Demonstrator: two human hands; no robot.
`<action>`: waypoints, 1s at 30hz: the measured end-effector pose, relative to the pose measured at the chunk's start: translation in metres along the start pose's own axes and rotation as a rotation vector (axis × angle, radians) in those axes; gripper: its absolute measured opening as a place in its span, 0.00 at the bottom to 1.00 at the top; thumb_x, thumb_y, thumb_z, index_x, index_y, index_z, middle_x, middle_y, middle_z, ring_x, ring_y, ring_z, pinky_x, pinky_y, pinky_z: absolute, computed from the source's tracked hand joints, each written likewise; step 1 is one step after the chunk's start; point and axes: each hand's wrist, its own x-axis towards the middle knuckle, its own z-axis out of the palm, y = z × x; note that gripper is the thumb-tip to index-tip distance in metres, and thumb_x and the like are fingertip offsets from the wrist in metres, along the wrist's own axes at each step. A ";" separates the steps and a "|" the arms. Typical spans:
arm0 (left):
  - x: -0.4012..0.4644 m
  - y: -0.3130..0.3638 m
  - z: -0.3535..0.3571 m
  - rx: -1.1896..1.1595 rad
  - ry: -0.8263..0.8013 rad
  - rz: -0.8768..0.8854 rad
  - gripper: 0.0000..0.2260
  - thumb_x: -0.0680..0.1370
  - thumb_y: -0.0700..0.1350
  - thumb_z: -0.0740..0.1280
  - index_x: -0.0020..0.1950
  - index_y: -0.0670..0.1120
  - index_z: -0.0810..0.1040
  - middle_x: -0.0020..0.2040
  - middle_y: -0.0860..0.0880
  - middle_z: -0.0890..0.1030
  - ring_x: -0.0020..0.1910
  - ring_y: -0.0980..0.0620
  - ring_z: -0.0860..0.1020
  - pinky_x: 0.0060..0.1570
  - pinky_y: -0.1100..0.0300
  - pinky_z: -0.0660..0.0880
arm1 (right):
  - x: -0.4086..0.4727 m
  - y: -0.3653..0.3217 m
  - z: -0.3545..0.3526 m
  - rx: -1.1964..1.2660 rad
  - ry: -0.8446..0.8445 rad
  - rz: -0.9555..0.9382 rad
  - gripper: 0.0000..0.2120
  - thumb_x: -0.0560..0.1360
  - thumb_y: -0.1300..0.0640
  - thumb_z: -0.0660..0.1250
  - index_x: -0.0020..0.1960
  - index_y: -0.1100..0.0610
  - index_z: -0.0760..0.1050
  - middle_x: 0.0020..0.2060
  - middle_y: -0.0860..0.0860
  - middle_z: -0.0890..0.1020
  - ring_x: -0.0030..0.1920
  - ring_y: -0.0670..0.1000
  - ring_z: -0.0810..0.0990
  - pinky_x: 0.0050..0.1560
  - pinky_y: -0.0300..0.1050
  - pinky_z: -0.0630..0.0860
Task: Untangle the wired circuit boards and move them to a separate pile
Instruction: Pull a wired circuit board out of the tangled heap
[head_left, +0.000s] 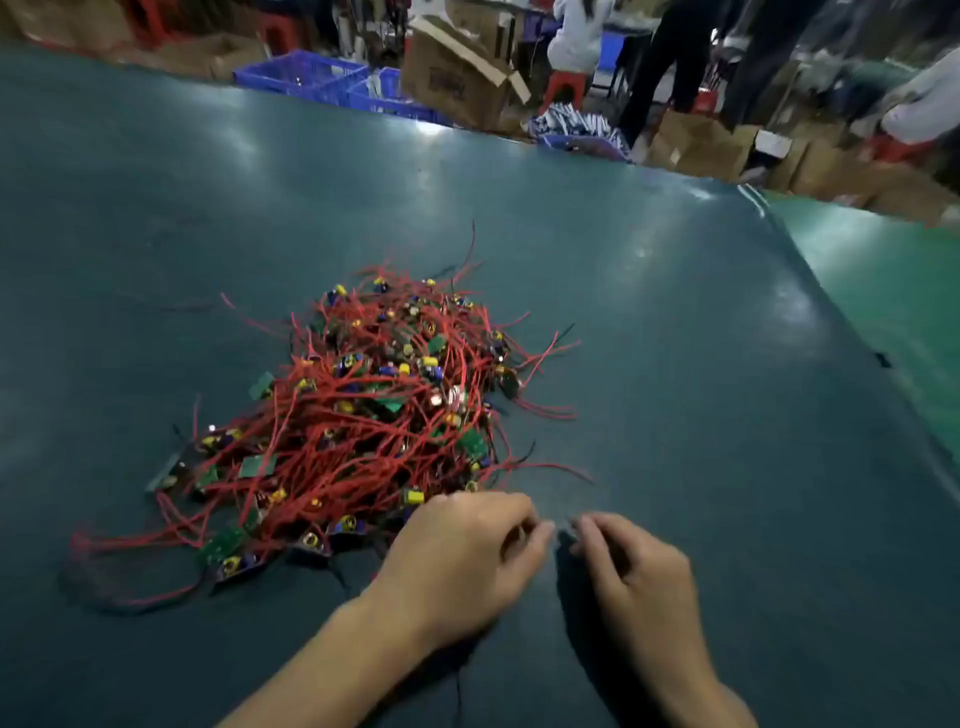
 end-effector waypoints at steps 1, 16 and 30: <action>-0.005 -0.002 0.005 -0.001 0.046 0.047 0.16 0.78 0.56 0.60 0.42 0.47 0.80 0.38 0.51 0.82 0.39 0.48 0.81 0.40 0.51 0.76 | -0.001 0.000 0.007 0.031 0.018 -0.091 0.09 0.77 0.51 0.66 0.43 0.52 0.83 0.37 0.43 0.84 0.38 0.43 0.81 0.43 0.37 0.75; -0.042 -0.003 0.024 0.360 0.251 -0.065 0.08 0.79 0.52 0.62 0.51 0.48 0.76 0.50 0.51 0.79 0.48 0.43 0.79 0.44 0.49 0.76 | -0.012 -0.007 0.036 0.018 0.060 -0.160 0.10 0.77 0.52 0.67 0.42 0.55 0.82 0.37 0.52 0.85 0.40 0.55 0.81 0.43 0.49 0.76; -0.051 -0.015 -0.015 0.411 0.413 -0.263 0.09 0.77 0.50 0.70 0.51 0.47 0.84 0.47 0.47 0.83 0.47 0.43 0.80 0.45 0.53 0.73 | -0.012 -0.008 0.026 0.189 0.034 -0.088 0.12 0.78 0.54 0.66 0.38 0.56 0.80 0.29 0.46 0.79 0.35 0.50 0.78 0.40 0.45 0.74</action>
